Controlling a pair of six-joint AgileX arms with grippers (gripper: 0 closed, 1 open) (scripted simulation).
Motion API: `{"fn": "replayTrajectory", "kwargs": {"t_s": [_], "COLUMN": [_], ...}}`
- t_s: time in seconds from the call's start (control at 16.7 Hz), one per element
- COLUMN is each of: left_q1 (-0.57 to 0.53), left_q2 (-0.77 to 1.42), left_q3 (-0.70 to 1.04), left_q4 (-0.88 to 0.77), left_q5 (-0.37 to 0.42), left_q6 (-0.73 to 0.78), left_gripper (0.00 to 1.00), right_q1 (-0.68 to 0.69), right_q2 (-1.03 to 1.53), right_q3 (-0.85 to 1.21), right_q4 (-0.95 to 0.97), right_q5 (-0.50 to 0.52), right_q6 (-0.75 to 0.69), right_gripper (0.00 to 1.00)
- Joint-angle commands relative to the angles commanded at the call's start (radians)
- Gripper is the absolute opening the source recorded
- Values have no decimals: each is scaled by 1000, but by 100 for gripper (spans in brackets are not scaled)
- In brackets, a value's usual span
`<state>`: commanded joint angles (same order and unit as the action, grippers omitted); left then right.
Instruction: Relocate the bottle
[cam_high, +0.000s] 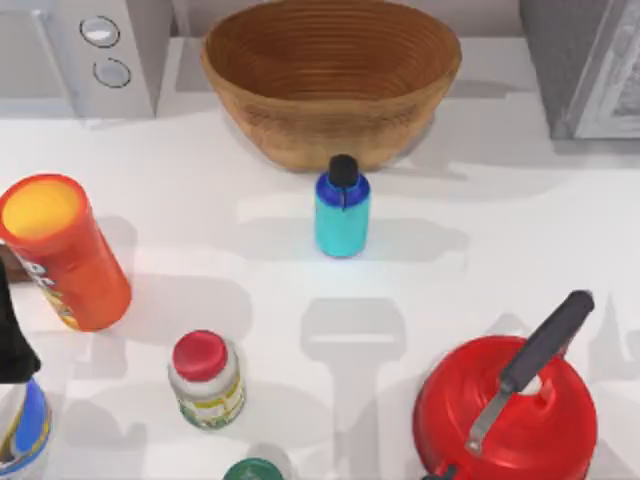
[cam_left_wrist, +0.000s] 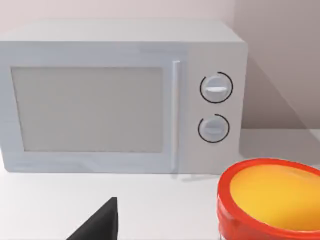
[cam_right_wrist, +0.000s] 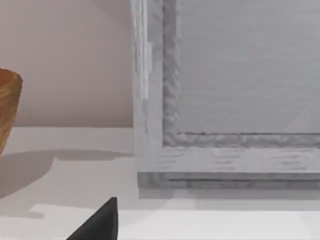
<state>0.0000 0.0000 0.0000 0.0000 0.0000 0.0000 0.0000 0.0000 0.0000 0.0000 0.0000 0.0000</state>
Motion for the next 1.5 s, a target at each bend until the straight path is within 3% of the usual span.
{"fn": "replayTrajectory", "kwargs": {"t_s": [0.24, 0.48, 0.96, 1.26, 1.5], "left_q1": [0, 0, 0, 0, 0], "left_q2": [0, 0, 0, 0, 0], "left_q3": [0, 0, 0, 0, 0], "left_q4": [0, 0, 0, 0, 0], "left_q5": [0, 0, 0, 0, 0], "left_q6": [0, 0, 0, 0, 0], "left_gripper": [100, 100, 100, 100, 100], "right_q1": [28, 160, 446, 528, 545], "right_q2": [33, 221, 1038, 1500, 1691], "right_q3": [26, 161, 572, 760, 817], "right_q4": [2, 21, 136, 234, 289], "right_q5": [1, 12, -19, -101, -165], "right_q6": [-3, -13, -41, -79, -111], "right_gripper": [100, 100, 100, 100, 100]}}
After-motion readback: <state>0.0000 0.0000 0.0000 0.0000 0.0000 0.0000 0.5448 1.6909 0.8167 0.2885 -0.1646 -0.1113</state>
